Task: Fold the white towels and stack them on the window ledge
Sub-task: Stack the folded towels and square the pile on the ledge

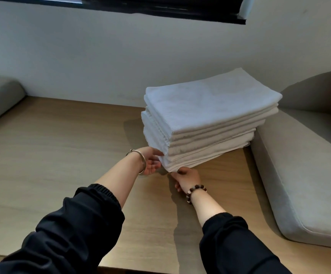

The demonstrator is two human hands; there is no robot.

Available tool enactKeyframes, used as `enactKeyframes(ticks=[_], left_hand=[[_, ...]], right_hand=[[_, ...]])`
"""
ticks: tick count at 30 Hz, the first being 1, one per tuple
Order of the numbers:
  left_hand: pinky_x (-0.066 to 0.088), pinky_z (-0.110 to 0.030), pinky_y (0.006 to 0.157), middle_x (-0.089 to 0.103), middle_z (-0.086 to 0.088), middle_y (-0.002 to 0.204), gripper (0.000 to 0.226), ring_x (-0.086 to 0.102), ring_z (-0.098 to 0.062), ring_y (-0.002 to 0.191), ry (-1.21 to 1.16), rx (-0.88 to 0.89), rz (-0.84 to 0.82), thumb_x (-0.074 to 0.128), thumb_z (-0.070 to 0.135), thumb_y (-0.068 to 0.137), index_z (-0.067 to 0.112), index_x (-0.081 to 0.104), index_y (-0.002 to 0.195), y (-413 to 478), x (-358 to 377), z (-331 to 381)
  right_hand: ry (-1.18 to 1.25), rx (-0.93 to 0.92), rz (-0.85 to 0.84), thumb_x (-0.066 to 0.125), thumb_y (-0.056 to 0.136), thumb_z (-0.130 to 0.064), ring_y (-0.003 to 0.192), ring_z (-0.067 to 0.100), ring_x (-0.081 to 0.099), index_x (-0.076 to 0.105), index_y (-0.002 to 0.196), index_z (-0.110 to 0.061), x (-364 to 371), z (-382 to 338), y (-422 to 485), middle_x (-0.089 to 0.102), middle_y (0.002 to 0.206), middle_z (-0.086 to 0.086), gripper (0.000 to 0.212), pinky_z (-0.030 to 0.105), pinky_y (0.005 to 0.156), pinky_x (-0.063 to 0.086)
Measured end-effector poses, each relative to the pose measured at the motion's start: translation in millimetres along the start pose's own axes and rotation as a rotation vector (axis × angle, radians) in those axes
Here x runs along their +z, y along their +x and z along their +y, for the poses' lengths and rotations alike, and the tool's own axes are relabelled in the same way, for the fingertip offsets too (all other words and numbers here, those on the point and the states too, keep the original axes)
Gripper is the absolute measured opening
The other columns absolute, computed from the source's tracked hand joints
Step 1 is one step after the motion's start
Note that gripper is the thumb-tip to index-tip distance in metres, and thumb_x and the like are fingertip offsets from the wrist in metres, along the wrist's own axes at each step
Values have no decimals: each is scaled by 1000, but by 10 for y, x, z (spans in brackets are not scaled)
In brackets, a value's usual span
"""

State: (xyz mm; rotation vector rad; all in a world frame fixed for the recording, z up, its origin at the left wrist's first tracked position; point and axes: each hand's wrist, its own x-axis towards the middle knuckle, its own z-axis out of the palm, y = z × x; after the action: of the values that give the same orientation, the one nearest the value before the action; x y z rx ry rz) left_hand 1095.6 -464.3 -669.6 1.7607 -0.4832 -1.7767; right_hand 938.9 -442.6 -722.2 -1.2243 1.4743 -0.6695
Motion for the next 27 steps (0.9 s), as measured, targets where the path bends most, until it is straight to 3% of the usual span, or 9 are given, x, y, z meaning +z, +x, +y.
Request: enactKeyframes(ticks=[3,5,10,13,16,19,22,24,27], left_hand=[[37,-21,57,54,-6,78,17,51,-14,62,39,-4,9,58,19,91,4,52,87,13,5,0],[38,-22,58,53,-5,74,18,51,-13,61,72,9,30,56,19,93,5,51,82,28,28,-11],[37,-20,58,49,-3,69,23,52,-12,59,114,45,65,48,11,97,7,48,75,69,58,-39],[40,-19,51,54,-5,61,25,53,-13,54,69,53,89,44,6,98,4,48,73,86,26,-61],[52,-17,48,55,-11,68,25,53,-17,62,-60,62,94,39,-3,97,0,51,75,106,0,-80],[50,-22,72,56,-12,76,26,56,-18,66,-130,75,75,35,-10,95,-1,52,78,132,11,-104],[49,-32,85,55,-12,77,25,58,-21,74,-153,102,73,33,-12,95,-2,53,84,164,43,-102],[52,-32,82,54,-12,77,24,56,-20,71,-174,89,76,34,-11,94,-1,52,82,166,18,-96],[54,-28,58,48,-5,71,20,49,-15,63,-119,34,72,39,1,94,5,50,78,115,-75,-109]], right_hand=[[246,53,40,65,88,-7,61,13,64,66,68,-8,45,3,58,66,67,6,19,25,60,55],[281,76,59,67,86,-7,62,14,64,66,66,-6,80,0,71,66,64,6,21,29,64,56],[-32,-43,91,60,89,-11,40,13,43,53,53,-8,125,54,30,47,43,1,37,22,45,38],[-70,-52,-9,47,90,-1,34,10,39,51,49,-13,152,92,-15,43,38,-4,42,17,37,29],[-86,-8,-147,37,88,4,27,6,35,54,61,-11,121,38,-111,45,46,5,35,14,31,25],[-197,-16,-235,34,85,3,27,8,35,54,72,-9,97,-5,-165,47,51,10,27,14,32,26],[-280,-40,-283,35,82,2,30,11,37,58,85,5,118,-2,-181,48,51,10,23,14,33,28],[-282,-39,-306,36,83,1,32,12,38,58,101,5,132,0,-196,50,51,9,29,15,33,29],[-108,58,-326,36,87,4,30,11,38,56,120,-13,132,-2,-173,54,53,10,42,16,31,28]])
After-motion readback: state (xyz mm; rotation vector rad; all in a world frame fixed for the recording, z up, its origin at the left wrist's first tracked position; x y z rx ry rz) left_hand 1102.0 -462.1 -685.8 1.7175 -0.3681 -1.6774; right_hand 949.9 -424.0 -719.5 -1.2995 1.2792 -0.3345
